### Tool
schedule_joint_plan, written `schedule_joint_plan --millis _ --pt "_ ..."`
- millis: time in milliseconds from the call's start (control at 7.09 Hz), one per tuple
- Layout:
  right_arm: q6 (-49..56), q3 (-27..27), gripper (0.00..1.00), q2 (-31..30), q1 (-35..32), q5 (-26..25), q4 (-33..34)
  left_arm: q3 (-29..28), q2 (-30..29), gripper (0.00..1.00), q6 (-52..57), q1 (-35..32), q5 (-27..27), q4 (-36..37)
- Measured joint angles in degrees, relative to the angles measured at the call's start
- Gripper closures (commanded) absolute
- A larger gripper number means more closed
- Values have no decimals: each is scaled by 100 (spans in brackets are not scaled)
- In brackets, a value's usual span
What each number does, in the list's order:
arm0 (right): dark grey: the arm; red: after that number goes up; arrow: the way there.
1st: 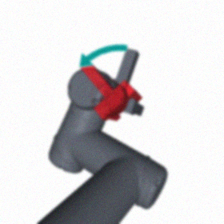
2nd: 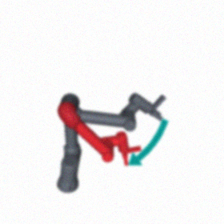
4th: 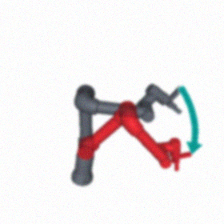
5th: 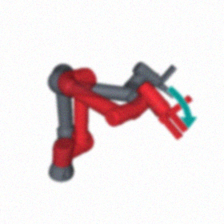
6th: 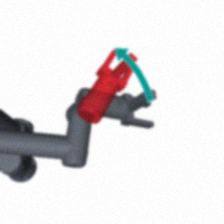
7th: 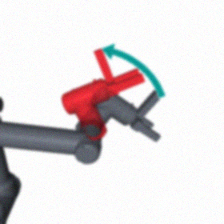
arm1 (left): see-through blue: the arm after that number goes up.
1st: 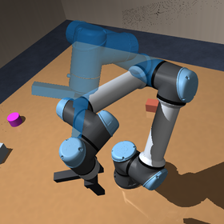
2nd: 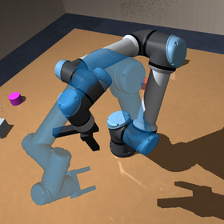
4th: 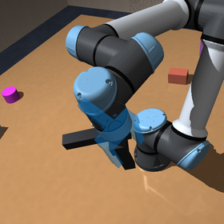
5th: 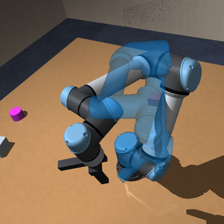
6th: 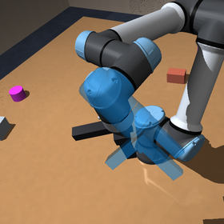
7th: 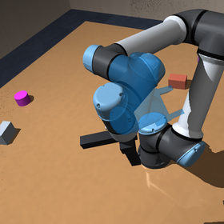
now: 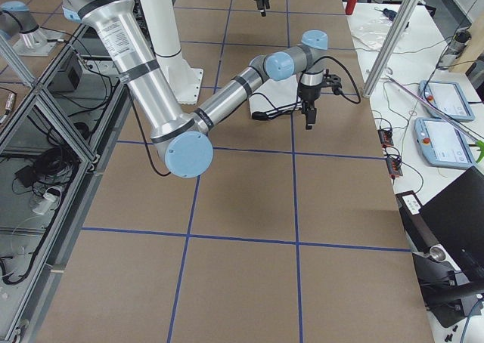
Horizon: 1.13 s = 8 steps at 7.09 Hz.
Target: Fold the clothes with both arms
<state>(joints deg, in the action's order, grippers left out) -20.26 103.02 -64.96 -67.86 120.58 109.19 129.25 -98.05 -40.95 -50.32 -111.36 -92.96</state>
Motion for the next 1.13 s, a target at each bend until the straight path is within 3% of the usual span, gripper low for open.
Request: schedule_joint_plan --millis 282,564,846,1128 --pt "1968 95 0 -877 -1294 648 270 -50 777 0 2626 -1810 -772 318" --pt "2509 140 0 -2028 -2007 920 64 -449 1208 0 4552 -3408 -1494 850" --pt "2515 180 0 -3064 -2177 969 -604 -922 1570 0 4957 -3896 -1684 1004" --pt "2499 270 0 -3655 -2201 1094 -1086 -1266 1774 0 4547 -4072 -1784 1103"
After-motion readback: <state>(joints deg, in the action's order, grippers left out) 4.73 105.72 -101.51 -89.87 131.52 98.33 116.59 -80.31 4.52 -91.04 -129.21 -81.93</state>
